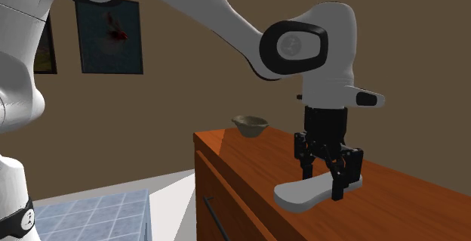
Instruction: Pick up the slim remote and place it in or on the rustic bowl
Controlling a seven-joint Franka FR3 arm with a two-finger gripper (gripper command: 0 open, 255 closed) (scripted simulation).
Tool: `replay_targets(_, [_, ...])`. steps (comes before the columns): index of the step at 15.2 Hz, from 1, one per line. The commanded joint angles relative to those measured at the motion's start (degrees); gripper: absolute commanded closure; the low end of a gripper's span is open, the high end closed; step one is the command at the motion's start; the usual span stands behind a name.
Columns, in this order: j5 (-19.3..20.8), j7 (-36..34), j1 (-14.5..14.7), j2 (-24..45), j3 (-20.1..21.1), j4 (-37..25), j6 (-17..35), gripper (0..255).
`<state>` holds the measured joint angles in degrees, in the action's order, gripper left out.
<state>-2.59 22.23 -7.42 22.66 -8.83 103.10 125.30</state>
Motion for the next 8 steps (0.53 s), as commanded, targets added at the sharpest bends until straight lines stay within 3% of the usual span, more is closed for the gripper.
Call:
replay_targets(1, [0.0,0.0,0.0,0.0,0.0,0.0,0.0,255])
replay_targets(8, [0.1,-0.1,0.0,-0.8,-0.1,-0.5,-1.3,255])
